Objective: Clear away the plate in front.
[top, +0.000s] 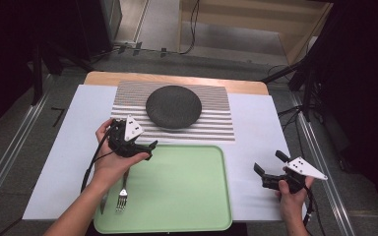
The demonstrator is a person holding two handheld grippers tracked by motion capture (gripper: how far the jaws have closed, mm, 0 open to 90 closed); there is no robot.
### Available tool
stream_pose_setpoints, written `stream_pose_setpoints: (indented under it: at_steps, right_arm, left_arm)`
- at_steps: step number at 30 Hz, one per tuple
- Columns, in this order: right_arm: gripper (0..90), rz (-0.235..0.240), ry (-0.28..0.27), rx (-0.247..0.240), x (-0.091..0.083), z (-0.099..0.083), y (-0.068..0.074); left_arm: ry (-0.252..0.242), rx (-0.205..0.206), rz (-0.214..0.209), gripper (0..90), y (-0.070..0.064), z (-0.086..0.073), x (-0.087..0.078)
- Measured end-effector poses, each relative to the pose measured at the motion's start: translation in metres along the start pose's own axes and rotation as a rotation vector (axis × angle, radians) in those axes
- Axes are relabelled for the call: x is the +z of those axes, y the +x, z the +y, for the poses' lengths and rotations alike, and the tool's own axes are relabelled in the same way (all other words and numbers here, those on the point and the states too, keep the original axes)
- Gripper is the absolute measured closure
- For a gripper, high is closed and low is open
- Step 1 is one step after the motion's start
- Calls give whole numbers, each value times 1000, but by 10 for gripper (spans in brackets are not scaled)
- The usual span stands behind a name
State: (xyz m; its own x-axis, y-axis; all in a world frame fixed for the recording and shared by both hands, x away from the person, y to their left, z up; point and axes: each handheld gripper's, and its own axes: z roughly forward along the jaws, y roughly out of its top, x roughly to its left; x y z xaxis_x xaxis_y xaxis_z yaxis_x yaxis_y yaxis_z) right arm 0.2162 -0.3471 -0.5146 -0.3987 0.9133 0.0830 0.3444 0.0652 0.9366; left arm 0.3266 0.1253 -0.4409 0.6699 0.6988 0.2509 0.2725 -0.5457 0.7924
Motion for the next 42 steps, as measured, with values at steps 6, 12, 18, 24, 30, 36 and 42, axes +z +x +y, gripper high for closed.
stream_pose_setpoints:
  at_steps: [6,12,18,24,30,36,42]
  right_arm:
    - [0,3,0,-2,0,0,0]
    - [0,4,1,0,1,0,0]
    - [0,5,2,1,1,0,0]
    - [0,8,-1,-3,1,0,0]
    - [0,6,-3,1,1,0,0]
    - [0,7,-2,2,1,0,-1]
    - [0,7,-3,2,1,0,-1]
  left_arm:
    - [10,38,4,17,-2,5,9]
    - [21,40,1,25,0,9,22]
    - [20,52,-4,42,-1,16,32]
    - [23,64,6,76,-2,21,44]
    - [33,96,18,138,-3,24,55]
    - [66,136,22,160,-6,27,67]
    - [91,184,34,186,-12,29,77]
